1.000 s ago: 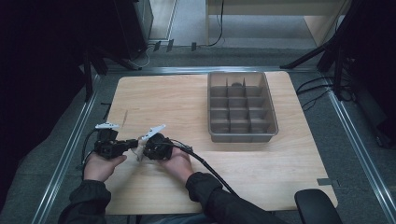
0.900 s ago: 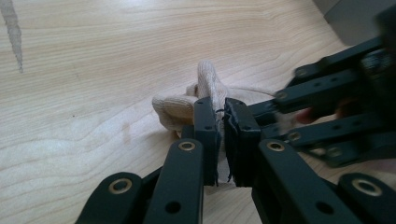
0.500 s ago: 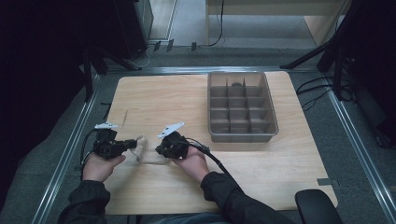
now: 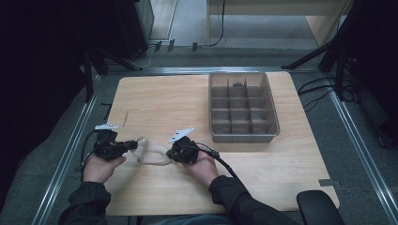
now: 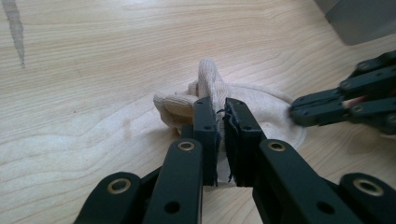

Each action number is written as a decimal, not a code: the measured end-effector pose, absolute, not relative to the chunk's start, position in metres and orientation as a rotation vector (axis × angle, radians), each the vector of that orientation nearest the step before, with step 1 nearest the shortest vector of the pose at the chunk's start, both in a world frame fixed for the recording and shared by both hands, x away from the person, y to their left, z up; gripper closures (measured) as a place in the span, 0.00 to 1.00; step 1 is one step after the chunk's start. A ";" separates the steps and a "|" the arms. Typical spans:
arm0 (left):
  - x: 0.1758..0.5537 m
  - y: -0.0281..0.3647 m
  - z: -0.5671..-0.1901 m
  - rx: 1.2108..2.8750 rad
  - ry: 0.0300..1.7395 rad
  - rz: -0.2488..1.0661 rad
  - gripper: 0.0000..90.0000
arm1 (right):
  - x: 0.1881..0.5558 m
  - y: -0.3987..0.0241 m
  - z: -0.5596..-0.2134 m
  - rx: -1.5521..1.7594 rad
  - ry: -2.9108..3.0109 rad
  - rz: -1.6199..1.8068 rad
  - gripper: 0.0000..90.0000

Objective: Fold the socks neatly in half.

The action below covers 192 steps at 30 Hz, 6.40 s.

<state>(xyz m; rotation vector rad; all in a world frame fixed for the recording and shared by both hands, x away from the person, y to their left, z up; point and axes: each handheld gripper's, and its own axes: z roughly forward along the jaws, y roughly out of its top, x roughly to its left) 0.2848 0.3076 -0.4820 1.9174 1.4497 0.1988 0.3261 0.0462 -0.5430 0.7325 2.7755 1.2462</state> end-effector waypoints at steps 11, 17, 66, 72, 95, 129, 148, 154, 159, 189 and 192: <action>0.285 0.294 -0.477 1.945 1.404 0.190 0.92 | 0.329 0.059 -0.551 0.705 2.768 1.286 0.98; 0.288 0.285 -0.477 1.967 1.387 0.176 0.92 | 0.332 0.070 -0.551 0.677 2.764 1.277 0.98; 0.317 0.260 -0.523 2.071 1.349 0.124 0.89 | 0.338 0.040 -0.538 0.713 2.692 1.251 0.89; 0.315 0.261 -0.521 2.069 1.326 0.092 0.74 | 0.341 0.036 -0.534 0.739 2.684 1.271 0.84; 0.299 0.283 -0.491 1.986 1.378 0.127 0.68 | 0.344 0.047 -0.516 0.717 2.748 1.247 0.86; 0.291 0.303 -0.525 2.073 1.443 0.109 0.82 | 0.349 0.112 -0.523 0.630 2.833 1.183 0.84; 0.294 0.301 -0.527 2.061 1.462 0.125 0.87 | 0.345 0.083 -0.543 0.599 2.782 1.265 0.80; 0.294 0.302 -0.528 2.051 1.476 0.117 0.87 | 0.344 0.079 -0.545 0.577 2.775 1.276 0.81; 0.294 0.302 -0.528 2.046 1.476 0.114 0.88 | 0.342 0.076 -0.547 0.569 2.761 1.291 0.81; 0.292 0.311 -0.504 1.951 1.453 0.113 0.60 | 0.353 0.068 -0.530 0.461 2.886 1.317 0.23; 0.292 0.311 -0.502 1.950 1.450 0.116 0.59 | 0.353 0.071 -0.532 0.385 2.890 1.260 0.15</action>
